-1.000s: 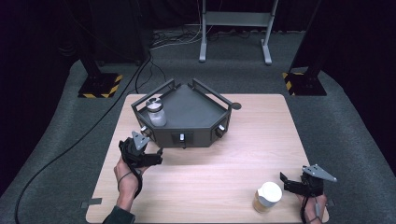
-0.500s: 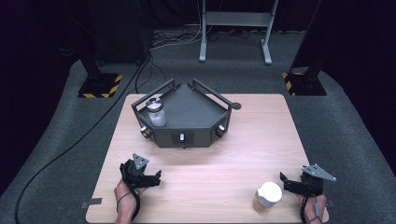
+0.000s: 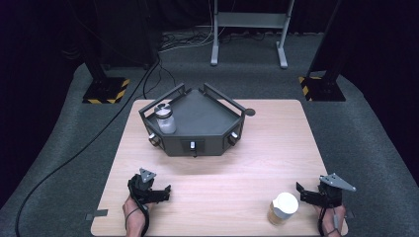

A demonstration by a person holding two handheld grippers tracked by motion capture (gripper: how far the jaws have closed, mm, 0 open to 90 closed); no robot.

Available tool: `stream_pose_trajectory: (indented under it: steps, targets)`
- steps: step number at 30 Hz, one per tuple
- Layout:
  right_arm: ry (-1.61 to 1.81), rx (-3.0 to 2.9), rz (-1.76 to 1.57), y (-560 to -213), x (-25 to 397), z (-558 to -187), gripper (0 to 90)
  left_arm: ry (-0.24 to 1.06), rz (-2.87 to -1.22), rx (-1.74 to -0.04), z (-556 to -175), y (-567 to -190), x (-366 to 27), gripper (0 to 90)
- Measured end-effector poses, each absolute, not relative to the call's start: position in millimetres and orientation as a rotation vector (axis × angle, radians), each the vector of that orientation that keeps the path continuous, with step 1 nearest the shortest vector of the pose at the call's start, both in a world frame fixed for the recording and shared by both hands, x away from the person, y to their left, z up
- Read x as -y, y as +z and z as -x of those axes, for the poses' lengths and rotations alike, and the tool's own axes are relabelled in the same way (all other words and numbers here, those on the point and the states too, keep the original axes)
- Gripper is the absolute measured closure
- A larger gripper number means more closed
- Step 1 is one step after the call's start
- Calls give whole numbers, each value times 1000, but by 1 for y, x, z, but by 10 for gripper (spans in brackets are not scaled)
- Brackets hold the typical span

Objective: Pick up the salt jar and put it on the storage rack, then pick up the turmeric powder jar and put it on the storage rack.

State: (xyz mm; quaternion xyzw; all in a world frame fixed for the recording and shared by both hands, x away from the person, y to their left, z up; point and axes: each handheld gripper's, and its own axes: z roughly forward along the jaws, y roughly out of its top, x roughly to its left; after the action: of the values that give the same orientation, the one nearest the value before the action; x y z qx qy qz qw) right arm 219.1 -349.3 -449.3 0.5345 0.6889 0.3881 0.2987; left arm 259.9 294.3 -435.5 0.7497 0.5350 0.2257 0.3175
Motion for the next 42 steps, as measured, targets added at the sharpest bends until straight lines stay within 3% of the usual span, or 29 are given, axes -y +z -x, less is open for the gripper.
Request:
stream_pose_trajectory:
  steps: [42]
  targets:
    - [1001, -1809, -1431, -449, 344, -218, 3, 588, -1971, -1404, -260, -436, -296, 3]
